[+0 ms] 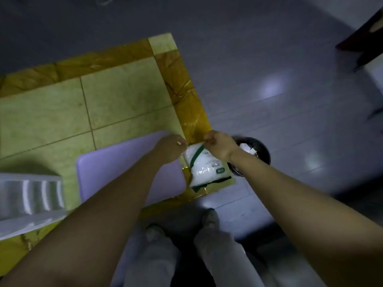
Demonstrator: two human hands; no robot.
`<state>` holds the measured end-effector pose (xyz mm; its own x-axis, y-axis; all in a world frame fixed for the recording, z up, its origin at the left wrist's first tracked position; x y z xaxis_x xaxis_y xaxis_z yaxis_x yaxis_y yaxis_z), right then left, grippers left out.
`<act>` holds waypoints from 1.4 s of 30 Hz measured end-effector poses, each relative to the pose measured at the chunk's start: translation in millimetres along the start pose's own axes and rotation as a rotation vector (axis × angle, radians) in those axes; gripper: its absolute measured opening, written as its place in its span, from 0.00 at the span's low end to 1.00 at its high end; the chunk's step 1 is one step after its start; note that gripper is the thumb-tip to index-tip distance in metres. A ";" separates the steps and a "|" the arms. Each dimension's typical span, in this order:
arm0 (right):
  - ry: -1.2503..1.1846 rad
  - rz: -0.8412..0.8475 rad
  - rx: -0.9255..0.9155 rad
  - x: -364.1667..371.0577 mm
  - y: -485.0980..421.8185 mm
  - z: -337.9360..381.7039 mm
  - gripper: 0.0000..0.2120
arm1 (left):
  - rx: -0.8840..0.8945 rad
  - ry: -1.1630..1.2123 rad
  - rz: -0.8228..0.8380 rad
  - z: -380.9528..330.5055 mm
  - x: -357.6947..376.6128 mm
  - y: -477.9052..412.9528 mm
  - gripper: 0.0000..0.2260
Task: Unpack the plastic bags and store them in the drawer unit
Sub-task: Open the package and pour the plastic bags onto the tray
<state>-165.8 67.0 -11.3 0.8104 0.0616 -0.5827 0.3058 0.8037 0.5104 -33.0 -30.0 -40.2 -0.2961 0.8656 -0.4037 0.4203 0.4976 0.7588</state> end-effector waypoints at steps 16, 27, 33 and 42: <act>-0.378 -0.163 0.190 85.4 -44.7 -125.5 0.28 | -0.091 0.406 0.048 75.8 89.8 -66.3 0.14; -0.655 -0.287 0.078 107.3 -3.8 -117.2 0.61 | 0.246 0.316 -0.182 100.9 86.9 2.1 0.27; -0.768 -0.265 0.079 118.4 4.9 -108.0 0.60 | 0.594 -0.495 -0.499 104.9 105.0 56.7 0.50; -0.765 -0.187 -0.128 143.6 61.9 -35.2 0.30 | 0.356 0.507 -0.543 177.4 47.5 76.3 0.24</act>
<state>-48.0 146.4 -85.6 0.8834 -0.4675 -0.0319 0.4489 0.8250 0.3432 137.2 58.8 -92.2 -0.8523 0.4113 -0.3232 0.3279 0.9015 0.2824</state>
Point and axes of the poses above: each hand's wrist, its own y-axis away from the middle knuckle, its own x-axis out of the palm, z = x × y, the point moved 6 cm from there along -y, towards the middle knuckle, and after that the axes turned 9 degrees about -x, right-handed, at the moved point
